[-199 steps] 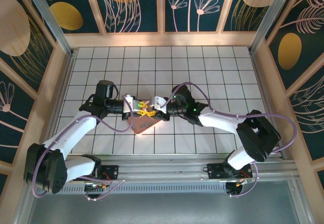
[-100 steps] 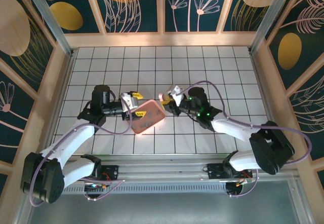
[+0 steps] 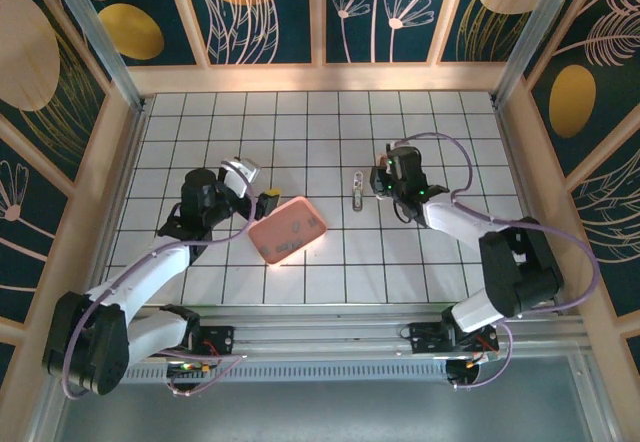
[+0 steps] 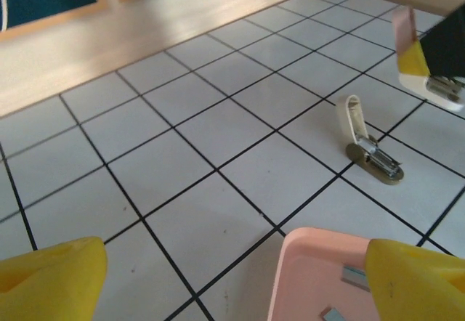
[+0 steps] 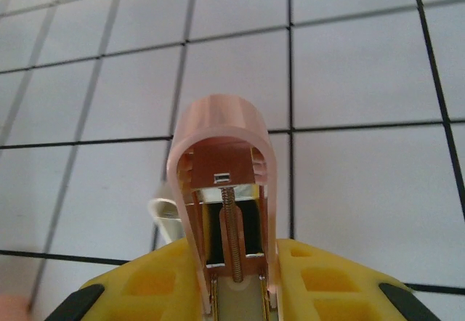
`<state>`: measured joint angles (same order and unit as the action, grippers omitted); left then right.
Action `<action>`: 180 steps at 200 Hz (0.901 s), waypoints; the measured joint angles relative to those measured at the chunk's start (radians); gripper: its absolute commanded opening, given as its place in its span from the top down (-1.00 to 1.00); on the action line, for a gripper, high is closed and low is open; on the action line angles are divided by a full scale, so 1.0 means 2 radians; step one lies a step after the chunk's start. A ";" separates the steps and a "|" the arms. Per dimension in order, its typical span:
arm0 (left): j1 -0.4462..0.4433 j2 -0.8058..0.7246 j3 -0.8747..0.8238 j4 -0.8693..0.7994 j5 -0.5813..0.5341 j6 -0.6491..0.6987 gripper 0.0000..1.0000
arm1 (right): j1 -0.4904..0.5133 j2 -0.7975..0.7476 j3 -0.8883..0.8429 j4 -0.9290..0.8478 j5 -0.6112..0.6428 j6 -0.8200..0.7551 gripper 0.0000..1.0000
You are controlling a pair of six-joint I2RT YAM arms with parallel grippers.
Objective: Load the staples into the stapler
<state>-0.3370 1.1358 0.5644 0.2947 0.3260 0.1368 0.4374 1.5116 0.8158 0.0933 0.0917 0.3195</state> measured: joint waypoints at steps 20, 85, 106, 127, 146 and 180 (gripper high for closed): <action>0.000 0.007 0.000 0.002 -0.012 -0.019 -0.83 | -0.008 0.026 0.003 -0.008 0.010 0.002 0.66; 0.000 0.010 0.000 0.008 -0.026 -0.030 -0.83 | -0.022 0.085 0.027 -0.009 0.014 0.014 0.65; 0.000 0.010 0.000 0.008 -0.026 -0.030 -0.84 | -0.022 0.091 0.027 -0.006 0.016 0.018 0.65; 0.000 0.012 0.000 0.009 -0.027 -0.030 -0.84 | -0.022 0.099 0.027 -0.003 0.020 0.019 0.62; 0.000 0.015 0.000 0.009 -0.027 -0.030 -0.84 | -0.021 0.106 0.027 -0.003 0.022 0.019 0.60; 0.000 0.018 0.000 0.010 -0.028 -0.030 -0.84 | -0.015 0.114 0.027 -0.002 0.025 0.019 0.41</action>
<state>-0.3370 1.1709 0.5644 0.3141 0.2707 0.0769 0.4076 1.7405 0.8703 0.0891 0.1417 0.3584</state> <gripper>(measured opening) 0.919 0.262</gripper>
